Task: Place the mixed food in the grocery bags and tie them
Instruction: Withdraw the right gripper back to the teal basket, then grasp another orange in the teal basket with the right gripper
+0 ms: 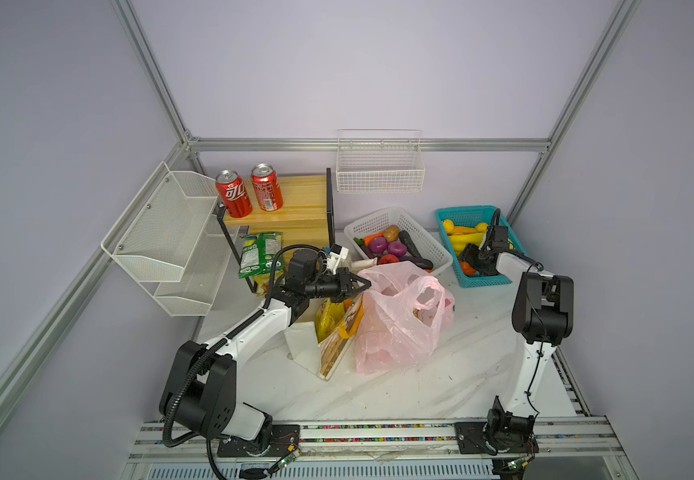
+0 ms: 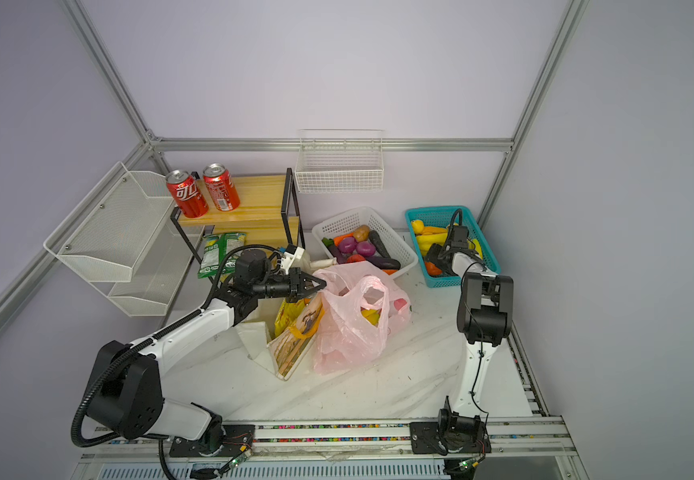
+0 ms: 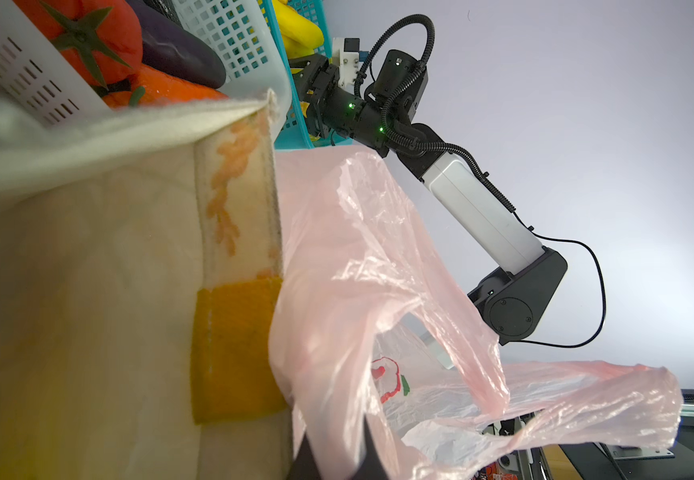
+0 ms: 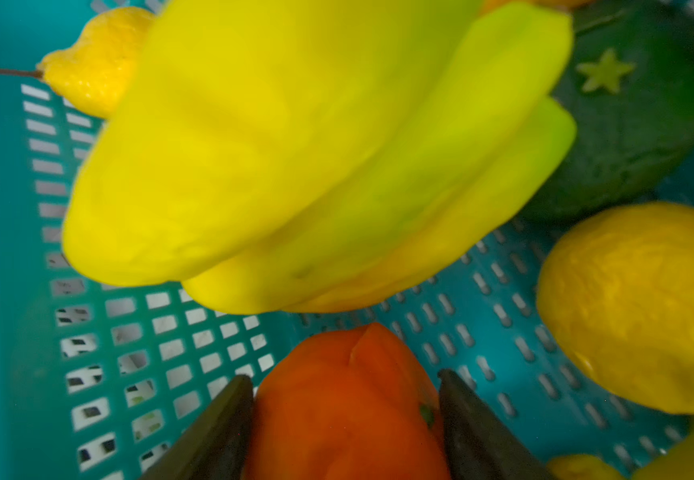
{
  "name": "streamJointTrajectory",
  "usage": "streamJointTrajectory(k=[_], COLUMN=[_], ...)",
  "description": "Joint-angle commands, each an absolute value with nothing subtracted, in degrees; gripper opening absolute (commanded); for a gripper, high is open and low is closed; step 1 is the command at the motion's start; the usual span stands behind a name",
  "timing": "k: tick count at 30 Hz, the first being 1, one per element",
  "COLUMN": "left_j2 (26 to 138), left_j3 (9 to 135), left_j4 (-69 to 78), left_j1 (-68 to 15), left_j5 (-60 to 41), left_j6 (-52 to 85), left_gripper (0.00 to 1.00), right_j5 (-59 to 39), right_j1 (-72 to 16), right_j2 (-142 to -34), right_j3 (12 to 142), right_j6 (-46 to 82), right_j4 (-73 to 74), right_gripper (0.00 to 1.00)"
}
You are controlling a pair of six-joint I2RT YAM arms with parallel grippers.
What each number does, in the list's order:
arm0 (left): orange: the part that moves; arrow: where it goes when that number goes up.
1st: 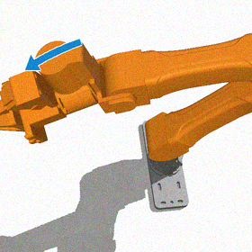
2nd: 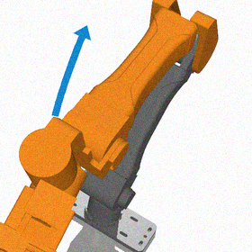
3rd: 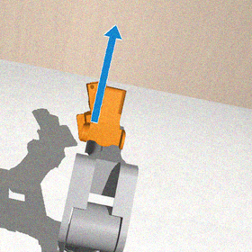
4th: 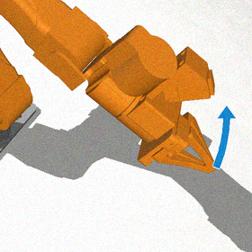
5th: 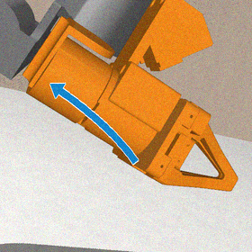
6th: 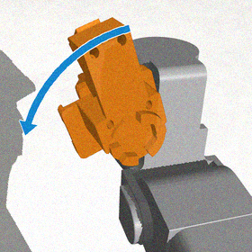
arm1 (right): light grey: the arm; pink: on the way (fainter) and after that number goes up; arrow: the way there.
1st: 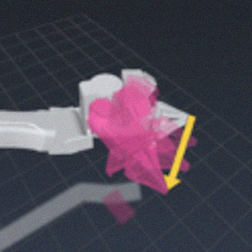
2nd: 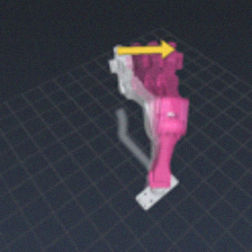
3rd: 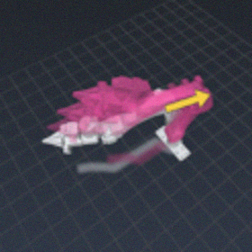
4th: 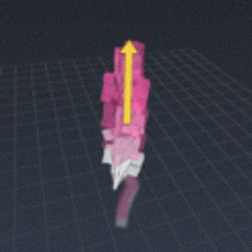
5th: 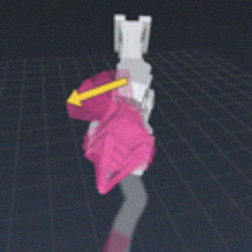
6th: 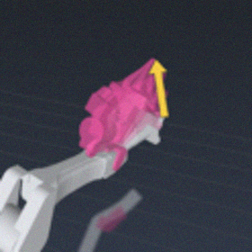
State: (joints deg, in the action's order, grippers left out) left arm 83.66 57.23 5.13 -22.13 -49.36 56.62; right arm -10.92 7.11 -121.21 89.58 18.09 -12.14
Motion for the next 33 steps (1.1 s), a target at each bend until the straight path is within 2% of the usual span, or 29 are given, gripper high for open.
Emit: streamJointTrajectory(k=[1, 4, 14, 18, 22, 33], left_j2=[82.6, 82.6, 82.5, 82.2, 82.1, 82.3], left_j3=[55.1, 55.1, 55.2, 55.2, 55.1, 55.0], left_j4=[7.5, 7.5, 7.4, 7.4, 7.4, 7.4], left_j1=[-21.6, -21.5, -21.5, -21.5, -21.5, -21.5], left_j5=[-50.2, -50.2, -50.3, -50.4, -50.3, -50.2], left_j6=[57.1, 57.1, 57.1, 57.0, 57.0, 56.9], left_gripper=[0.00, 0.00, 0.00, 0.00, 0.00, 0.00], right_j5=[-12.3, -12.4, -11.3, -8.8, -7.1, -9.8], right_j1=[7.9, 8.6, 9.0, 9.0, 9.0, 8.4], right_j2=[-120.0, -116.7, -100.0, -103.6, -107.7, -116.6], right_j3=[90.5, 90.1, 78.9, 82.1, 84.6, 88.1], right_j6=[17.4, 17.3, 19.8, 18.4, 16.9, 13.6], right_j4=[-12.7, -12.7, -7.2, -11.0, -12.7, -15.8], right_gripper=[0.61, 0.54, 0.52, 0.67, 0.76, 0.85])
